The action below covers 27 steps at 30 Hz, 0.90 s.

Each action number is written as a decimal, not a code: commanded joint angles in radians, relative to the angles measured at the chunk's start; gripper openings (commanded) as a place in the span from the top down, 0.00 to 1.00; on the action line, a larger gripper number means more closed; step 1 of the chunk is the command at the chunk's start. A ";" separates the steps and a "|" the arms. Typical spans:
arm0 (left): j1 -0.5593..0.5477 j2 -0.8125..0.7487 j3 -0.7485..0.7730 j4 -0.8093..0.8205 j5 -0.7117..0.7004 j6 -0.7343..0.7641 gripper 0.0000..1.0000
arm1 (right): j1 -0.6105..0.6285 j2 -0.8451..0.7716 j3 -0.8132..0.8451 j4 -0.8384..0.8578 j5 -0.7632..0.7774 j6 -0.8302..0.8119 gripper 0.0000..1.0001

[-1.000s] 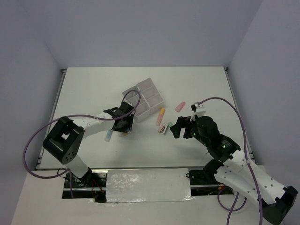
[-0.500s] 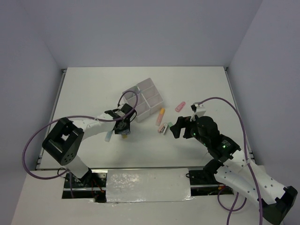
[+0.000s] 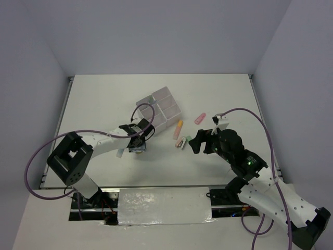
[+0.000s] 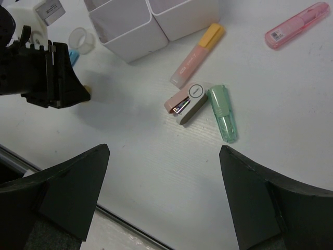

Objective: Sort the stationery into containers
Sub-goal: Pick up the stationery from the center of the board.

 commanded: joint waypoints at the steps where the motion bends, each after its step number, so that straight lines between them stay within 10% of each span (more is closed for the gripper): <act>1: -0.010 -0.022 0.000 -0.017 -0.040 -0.046 0.58 | -0.005 -0.008 -0.003 0.034 -0.003 -0.013 0.06; 12: -0.030 0.026 0.040 0.023 0.000 0.063 1.00 | -0.005 -0.016 -0.005 0.032 -0.005 -0.013 0.06; 27: -0.073 -0.134 0.299 -0.042 -0.114 0.351 1.00 | -0.004 -0.026 -0.003 0.039 -0.003 -0.014 0.06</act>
